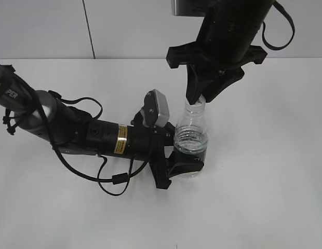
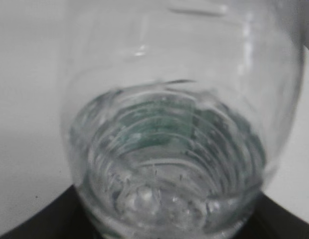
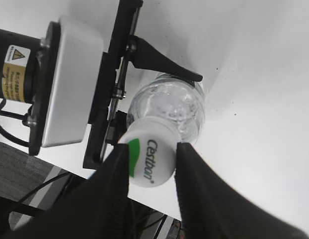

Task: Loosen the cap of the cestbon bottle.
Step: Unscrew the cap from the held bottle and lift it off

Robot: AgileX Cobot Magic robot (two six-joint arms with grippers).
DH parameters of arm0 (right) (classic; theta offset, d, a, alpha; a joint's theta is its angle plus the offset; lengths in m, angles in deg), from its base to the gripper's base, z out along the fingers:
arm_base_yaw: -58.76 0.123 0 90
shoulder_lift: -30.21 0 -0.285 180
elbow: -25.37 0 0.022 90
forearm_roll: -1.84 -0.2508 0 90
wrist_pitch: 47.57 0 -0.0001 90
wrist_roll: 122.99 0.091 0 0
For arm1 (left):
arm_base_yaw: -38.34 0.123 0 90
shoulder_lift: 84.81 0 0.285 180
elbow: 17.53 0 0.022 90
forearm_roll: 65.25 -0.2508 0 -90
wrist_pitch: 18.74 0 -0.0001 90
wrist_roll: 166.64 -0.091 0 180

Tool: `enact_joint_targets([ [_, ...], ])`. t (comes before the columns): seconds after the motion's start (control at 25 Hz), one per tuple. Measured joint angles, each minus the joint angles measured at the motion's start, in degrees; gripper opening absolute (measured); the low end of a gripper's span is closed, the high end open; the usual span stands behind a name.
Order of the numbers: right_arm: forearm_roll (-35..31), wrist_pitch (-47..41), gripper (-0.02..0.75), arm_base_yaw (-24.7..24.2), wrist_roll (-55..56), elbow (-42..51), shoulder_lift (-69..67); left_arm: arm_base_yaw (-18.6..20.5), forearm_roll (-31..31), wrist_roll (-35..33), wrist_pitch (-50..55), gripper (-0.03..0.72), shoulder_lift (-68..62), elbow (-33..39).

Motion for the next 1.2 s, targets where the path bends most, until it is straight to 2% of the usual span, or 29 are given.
enact_joint_targets([
  [0.36,0.13,0.0,0.248,0.0,-2.77,-0.01,0.0,0.0,0.0,0.0,0.0,0.412,0.0,0.0],
  [0.56,-0.17,0.05,0.382,0.0,-2.77,-0.01,0.0,0.0,0.0,0.0,0.0,0.412,0.0,0.0],
  [0.68,-0.21,0.05,0.417,0.0,-2.77,-0.01,0.0,0.0,0.0,0.0,0.0,0.412,0.0,0.0],
  [1.2,-0.21,0.05,0.417,0.0,-3.29,-0.01,-2.02,0.0,0.0,0.0,0.05,0.412,0.0,0.0],
])
